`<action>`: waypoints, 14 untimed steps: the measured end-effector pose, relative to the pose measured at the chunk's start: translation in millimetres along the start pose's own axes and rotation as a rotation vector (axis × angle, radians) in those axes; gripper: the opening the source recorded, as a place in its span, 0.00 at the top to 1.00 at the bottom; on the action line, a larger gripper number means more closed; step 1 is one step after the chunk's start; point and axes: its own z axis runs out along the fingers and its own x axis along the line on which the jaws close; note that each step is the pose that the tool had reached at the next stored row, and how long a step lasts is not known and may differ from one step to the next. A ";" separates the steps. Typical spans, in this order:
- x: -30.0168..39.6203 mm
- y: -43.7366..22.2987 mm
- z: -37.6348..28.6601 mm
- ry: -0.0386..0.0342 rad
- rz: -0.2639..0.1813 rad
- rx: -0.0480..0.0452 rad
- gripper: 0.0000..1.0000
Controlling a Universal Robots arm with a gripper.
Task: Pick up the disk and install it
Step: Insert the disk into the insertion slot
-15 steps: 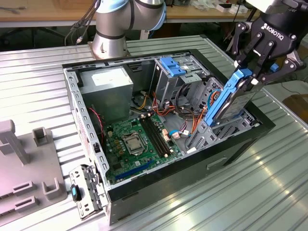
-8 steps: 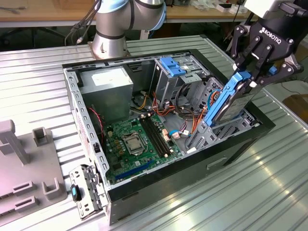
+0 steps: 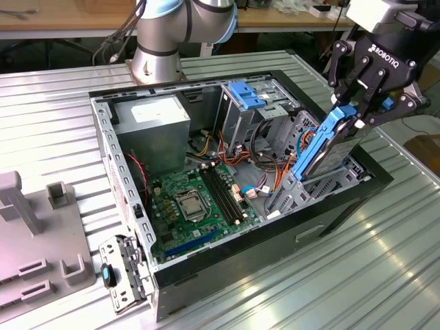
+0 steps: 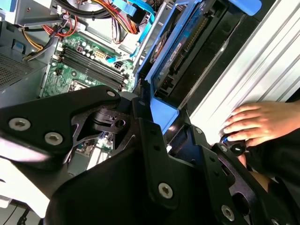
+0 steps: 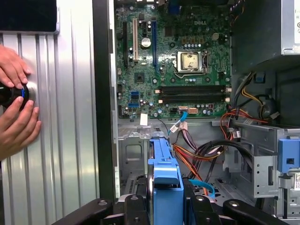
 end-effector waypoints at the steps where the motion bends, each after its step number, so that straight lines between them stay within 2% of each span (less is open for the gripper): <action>1: 0.2 0.0 1.3 -0.0001 0.000 0.0000 0.63; 14: 1.7 0.5 13.9 0.0000 0.000 0.0000 0.63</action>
